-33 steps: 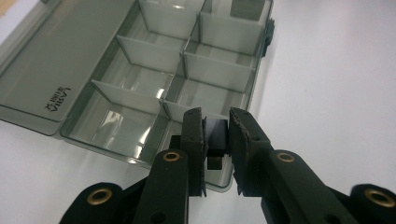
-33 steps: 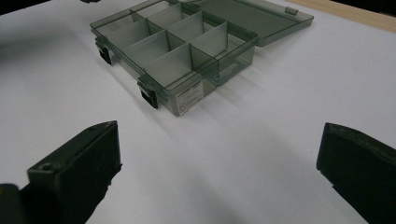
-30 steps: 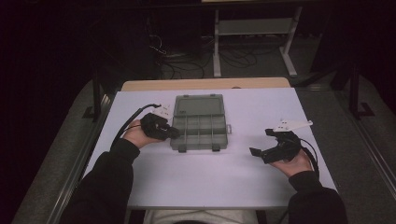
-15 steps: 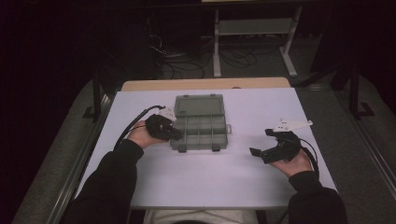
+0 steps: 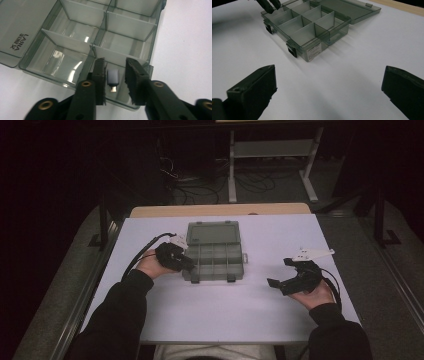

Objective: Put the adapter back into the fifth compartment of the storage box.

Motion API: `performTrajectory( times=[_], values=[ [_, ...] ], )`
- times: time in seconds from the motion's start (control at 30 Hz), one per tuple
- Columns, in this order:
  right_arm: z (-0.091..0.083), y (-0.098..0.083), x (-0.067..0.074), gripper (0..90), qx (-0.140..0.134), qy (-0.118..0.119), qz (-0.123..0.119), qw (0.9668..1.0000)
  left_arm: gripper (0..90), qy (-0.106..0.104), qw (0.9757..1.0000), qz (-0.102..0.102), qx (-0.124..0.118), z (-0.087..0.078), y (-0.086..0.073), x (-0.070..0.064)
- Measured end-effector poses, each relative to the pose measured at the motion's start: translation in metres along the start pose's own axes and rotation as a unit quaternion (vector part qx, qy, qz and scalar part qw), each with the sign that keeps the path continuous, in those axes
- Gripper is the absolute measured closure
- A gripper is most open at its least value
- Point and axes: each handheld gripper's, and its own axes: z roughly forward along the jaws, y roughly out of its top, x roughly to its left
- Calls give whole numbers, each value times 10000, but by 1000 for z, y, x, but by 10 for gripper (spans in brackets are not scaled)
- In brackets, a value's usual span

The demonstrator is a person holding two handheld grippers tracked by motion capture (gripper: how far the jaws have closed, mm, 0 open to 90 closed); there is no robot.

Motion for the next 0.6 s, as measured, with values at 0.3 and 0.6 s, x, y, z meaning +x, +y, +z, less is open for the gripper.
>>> performTrajectory(
  times=[0.3,0.6],
  values=[
    [0,0,0,0,2,3,-2,10000,476,234,9990,-121,-369,-16,-4,-2],
    [0,0,0,0,9,-3,-2,10000,314,66,9974,-164,-698,-24,-12,-6]
  ],
)
